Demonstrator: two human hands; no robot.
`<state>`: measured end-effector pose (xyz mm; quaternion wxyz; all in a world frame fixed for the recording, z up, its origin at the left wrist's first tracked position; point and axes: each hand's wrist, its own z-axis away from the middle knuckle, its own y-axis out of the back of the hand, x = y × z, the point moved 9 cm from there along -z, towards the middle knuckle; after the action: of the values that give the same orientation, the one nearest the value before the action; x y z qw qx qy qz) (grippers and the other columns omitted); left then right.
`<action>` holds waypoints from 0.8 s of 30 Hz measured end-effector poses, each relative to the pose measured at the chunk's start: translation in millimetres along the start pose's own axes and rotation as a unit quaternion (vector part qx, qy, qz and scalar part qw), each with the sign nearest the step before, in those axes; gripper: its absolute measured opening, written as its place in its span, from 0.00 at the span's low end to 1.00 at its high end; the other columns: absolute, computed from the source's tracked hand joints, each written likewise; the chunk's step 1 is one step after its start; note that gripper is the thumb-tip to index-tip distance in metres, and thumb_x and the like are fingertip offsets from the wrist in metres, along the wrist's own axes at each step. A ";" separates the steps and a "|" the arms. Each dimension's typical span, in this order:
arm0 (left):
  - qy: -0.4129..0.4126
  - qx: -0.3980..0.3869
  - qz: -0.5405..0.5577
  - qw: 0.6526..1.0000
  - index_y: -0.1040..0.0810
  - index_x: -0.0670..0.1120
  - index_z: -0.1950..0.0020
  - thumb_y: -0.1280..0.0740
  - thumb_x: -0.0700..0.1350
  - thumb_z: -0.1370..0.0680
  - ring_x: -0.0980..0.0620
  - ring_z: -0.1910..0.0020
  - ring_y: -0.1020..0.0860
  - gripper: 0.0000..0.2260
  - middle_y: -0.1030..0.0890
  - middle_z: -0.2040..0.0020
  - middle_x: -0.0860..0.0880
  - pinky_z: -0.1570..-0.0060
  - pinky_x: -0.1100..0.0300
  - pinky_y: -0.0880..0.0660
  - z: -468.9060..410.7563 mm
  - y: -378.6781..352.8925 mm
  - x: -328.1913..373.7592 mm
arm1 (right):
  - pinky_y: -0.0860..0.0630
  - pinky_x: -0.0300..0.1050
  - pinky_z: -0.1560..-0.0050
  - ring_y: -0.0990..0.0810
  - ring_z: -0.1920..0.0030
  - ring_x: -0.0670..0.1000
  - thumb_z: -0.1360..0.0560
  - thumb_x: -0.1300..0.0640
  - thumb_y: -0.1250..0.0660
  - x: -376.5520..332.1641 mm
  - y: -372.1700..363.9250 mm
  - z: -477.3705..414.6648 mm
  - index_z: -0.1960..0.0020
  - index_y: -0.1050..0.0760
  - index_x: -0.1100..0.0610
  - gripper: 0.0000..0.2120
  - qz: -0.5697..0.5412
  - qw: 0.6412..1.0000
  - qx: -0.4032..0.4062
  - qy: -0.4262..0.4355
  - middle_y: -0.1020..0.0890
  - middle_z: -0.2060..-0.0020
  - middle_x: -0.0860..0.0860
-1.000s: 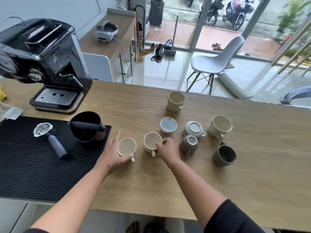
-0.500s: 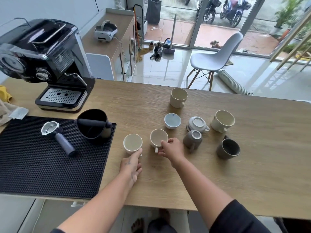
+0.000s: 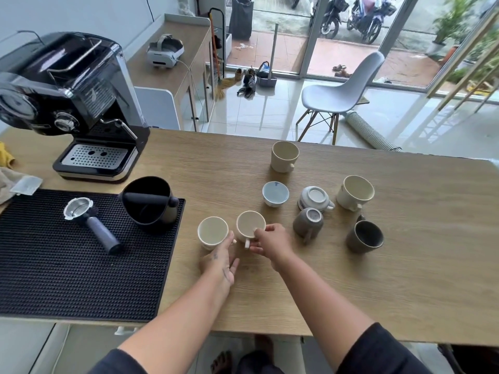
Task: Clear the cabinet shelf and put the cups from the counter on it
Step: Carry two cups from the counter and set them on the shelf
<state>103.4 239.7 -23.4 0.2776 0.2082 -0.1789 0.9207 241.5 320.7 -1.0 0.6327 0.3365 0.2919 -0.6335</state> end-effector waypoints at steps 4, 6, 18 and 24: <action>-0.025 0.020 -0.020 0.999 0.21 0.41 0.59 0.25 0.38 0.29 0.49 0.56 0.21 0.05 0.21 0.62 0.46 0.47 0.53 0.23 -3.8 2.9 12.0 | 0.20 0.42 0.68 0.17 0.67 0.53 0.25 0.64 0.35 -3.2 0.9 -1.1 0.44 0.30 0.63 0.11 0.009 1.000 -0.015 -0.003 0.18 0.62 0.59; -0.066 0.047 -0.035 0.996 0.21 0.39 0.57 0.26 0.35 0.30 0.48 0.59 0.19 0.05 0.18 0.60 0.43 0.49 0.53 0.21 -10.2 13.8 25.3 | 0.20 0.43 0.67 0.18 0.68 0.51 0.25 0.63 0.35 -5.3 1.1 -3.1 0.44 0.30 0.64 0.11 0.016 1.000 -0.020 0.002 0.19 0.63 0.58; -0.162 -0.068 -0.199 0.964 0.22 0.42 0.55 0.28 0.43 0.25 0.48 0.49 0.19 0.06 0.17 0.53 0.44 0.49 0.52 0.21 -12.3 14.2 42.0 | 0.20 0.54 0.51 0.17 0.56 0.53 0.37 0.28 0.38 15.4 8.3 5.5 0.58 0.24 0.51 0.27 0.153 0.985 0.055 0.057 0.17 0.61 0.50; -0.121 -0.089 -0.129 0.980 0.25 0.41 0.55 0.30 0.42 0.23 0.45 0.50 0.20 0.06 0.19 0.55 0.45 0.52 0.53 0.21 -7.5 2.4 28.5 | 0.22 0.52 0.52 0.18 0.57 0.53 0.26 0.43 0.33 15.5 -12.1 19.2 0.62 0.24 0.52 0.13 0.135 0.986 0.031 0.096 0.16 0.62 0.50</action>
<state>78.2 253.6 -16.6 0.3873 0.3137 -0.2640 0.8258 228.8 296.3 -2.5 0.6705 0.4515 0.2834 -0.5160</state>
